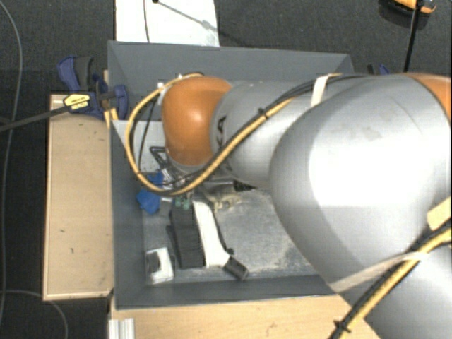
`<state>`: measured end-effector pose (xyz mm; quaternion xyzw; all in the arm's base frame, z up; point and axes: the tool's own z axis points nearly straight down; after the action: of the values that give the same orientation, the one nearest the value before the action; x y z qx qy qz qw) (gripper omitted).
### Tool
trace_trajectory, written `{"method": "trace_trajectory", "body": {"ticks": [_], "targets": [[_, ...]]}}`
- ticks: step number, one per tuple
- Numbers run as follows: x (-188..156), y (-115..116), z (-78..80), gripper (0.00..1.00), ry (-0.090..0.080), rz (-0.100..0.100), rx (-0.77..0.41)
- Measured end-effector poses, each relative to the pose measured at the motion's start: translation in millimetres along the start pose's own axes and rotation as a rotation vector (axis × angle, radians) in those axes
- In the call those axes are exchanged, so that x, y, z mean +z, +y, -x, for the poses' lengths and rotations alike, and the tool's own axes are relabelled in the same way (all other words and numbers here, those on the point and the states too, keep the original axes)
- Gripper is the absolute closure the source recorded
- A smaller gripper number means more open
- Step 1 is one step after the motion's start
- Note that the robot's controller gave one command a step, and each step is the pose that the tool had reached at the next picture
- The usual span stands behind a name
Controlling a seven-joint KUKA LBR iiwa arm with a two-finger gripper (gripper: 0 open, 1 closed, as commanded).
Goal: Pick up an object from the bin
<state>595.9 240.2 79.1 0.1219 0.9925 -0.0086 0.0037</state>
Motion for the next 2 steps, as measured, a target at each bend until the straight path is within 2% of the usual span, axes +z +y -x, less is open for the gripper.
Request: {"method": "trace_trajectory", "body": {"ticks": [1, 2], "targets": [[-35, 0, 2.2, 1.0, -0.005, 0.002, 0.001], [-6, -1, 1.7, 1.0, 0.004, -0.005, 0.002]]}}
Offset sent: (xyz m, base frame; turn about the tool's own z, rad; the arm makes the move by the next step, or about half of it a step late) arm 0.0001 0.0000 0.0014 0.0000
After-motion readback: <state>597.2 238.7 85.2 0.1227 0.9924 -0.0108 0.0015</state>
